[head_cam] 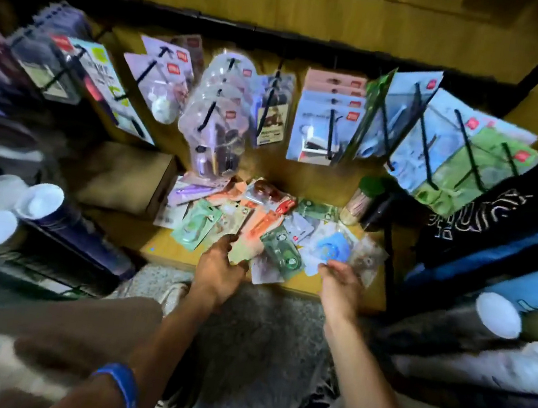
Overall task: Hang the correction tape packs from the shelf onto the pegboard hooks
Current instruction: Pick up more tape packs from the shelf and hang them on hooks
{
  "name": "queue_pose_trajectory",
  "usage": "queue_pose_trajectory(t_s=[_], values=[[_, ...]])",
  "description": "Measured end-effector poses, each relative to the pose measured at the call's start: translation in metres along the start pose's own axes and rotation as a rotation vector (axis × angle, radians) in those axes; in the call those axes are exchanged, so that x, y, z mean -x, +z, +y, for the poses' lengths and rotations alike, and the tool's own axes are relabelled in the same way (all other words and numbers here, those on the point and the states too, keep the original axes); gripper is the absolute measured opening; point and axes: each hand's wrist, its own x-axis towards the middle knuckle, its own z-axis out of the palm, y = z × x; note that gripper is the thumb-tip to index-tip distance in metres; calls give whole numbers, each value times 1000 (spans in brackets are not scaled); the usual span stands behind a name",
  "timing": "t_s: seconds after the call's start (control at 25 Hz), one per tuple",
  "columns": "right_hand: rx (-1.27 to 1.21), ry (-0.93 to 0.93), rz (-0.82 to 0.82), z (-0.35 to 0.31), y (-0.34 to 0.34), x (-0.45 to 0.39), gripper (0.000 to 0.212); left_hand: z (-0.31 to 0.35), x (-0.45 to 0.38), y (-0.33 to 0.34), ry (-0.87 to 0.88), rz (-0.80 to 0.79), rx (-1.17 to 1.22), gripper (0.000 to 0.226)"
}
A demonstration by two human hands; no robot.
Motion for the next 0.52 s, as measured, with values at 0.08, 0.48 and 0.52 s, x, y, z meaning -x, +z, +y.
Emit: queue_pose_trajectory(t_s=[0.08,0.48,0.52], values=[[104,23,-20,36,20,-35,21,-27,-32,12,-56,-9,-45,48],[691,-3,-101,121,78,-111,44,-104,-174,58,-33,-60,-316,65],[761,-82,-107,126,82,-112,49,-123,-194,65,-17,-53,-319,65]])
